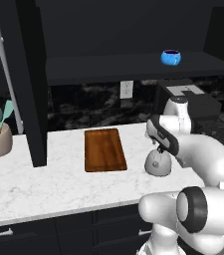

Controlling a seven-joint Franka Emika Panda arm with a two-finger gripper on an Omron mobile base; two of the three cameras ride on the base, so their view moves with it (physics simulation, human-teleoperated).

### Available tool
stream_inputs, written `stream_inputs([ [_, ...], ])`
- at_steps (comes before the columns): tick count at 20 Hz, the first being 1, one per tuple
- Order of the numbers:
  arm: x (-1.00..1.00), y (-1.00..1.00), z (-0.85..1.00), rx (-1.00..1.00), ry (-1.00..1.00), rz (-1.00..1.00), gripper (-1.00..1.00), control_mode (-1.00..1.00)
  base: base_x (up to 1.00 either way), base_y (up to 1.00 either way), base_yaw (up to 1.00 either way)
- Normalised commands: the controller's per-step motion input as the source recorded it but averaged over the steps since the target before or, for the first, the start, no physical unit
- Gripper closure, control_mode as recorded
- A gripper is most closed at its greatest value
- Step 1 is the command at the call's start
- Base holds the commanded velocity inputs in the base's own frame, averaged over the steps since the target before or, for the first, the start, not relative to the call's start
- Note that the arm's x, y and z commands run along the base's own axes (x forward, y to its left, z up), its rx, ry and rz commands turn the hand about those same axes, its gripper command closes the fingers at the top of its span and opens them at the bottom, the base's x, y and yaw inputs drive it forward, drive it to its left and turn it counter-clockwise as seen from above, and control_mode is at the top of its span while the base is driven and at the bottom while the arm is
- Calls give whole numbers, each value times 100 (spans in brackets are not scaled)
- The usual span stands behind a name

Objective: Pick the kettle from the counter and place it on the tray. Then pick the mug from the cabinet and place it on the tray. Then close the cabinet doors.

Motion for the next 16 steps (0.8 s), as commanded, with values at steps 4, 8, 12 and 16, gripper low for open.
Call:
stream_inputs([
  [4, 20, -3, -17, 8, 7, -3, -100, -100, 0, 0, 0],
  [8, 24, 0, -11, 6, 9, -3, -100, -100, 0, 0, 0],
  [12, 22, 0, -13, 3, 11, -2, -100, -100, 0, 0, 0],
  [16, 9, 0, -16, 2, 8, -1, -100, -100, 0, 0, 0],
])
